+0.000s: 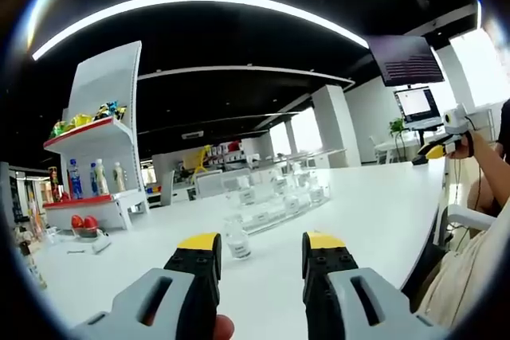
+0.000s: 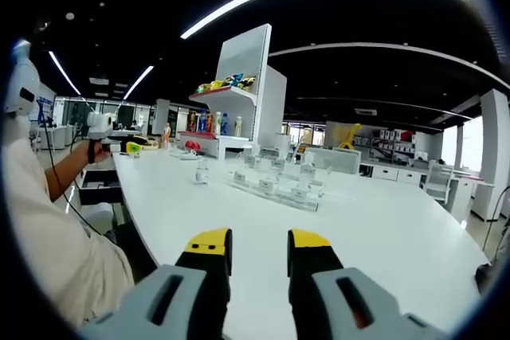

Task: Identify the label on the chemical reagent bottle, grasp the chemical reagent bottle, and place it in the designated position on the reagent rack

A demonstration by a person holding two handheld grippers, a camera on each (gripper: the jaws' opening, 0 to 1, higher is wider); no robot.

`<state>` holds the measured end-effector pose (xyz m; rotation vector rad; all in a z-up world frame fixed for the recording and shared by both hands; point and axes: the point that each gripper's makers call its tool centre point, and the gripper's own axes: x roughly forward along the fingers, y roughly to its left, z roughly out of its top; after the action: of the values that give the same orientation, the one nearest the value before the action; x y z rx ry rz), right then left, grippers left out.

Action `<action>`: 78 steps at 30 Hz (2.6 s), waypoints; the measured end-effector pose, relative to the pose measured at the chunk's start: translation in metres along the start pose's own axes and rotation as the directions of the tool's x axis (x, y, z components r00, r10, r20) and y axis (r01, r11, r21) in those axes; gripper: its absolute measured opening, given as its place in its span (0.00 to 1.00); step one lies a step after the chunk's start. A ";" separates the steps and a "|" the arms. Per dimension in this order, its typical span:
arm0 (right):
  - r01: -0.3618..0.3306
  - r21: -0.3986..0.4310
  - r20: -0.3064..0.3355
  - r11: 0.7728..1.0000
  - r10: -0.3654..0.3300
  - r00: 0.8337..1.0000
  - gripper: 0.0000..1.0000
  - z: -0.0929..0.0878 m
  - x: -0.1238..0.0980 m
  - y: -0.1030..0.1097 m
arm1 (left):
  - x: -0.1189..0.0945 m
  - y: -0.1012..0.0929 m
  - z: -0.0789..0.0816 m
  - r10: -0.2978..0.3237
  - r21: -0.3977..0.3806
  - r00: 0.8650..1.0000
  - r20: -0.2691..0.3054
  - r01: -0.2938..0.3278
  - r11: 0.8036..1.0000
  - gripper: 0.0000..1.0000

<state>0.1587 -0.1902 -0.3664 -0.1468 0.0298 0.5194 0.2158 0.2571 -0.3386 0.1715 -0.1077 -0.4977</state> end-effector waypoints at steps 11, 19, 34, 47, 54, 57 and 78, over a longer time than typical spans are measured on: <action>-0.006 -0.002 -0.011 1.000 0.006 1.000 0.28 -0.002 0.004 0.002 | 0.002 0.005 -0.009 0.010 -0.001 1.000 -0.024 -0.010 1.000 0.42; -0.010 -0.001 -0.006 1.000 0.010 1.000 0.28 0.000 0.004 0.002 | 0.012 0.010 -0.012 0.016 -0.016 0.999 -0.036 -0.017 1.000 0.43; -0.001 0.001 -0.001 1.000 0.001 1.000 0.28 0.000 0.000 -0.001 | 0.033 0.015 -0.018 0.015 -0.066 0.999 -0.042 -0.018 0.998 0.43; 0.009 0.004 0.002 1.000 -0.009 1.000 0.28 -0.001 -0.003 -0.005 | 0.042 0.019 -0.020 0.027 -0.069 0.998 -0.052 -0.031 0.997 0.43; 0.009 0.007 -0.006 1.000 -0.009 1.000 0.28 -0.003 0.000 -0.005 | 0.044 0.025 -0.020 0.042 -0.076 0.997 -0.059 -0.046 0.996 0.43; 0.004 0.009 -0.003 1.000 -0.004 1.000 0.28 -0.004 0.001 -0.002 | 0.045 0.025 -0.019 0.042 -0.078 0.998 -0.056 -0.046 0.996 0.43; -0.004 0.009 -0.004 1.000 0.004 1.000 0.28 -0.005 0.000 -0.002 | 0.060 0.011 -0.013 0.028 -0.080 0.998 -0.048 -0.032 0.996 0.43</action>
<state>0.1598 -0.1926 -0.3708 -0.1392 0.0360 0.5234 0.2748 0.2392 -0.3459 0.1024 -0.0440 -0.4667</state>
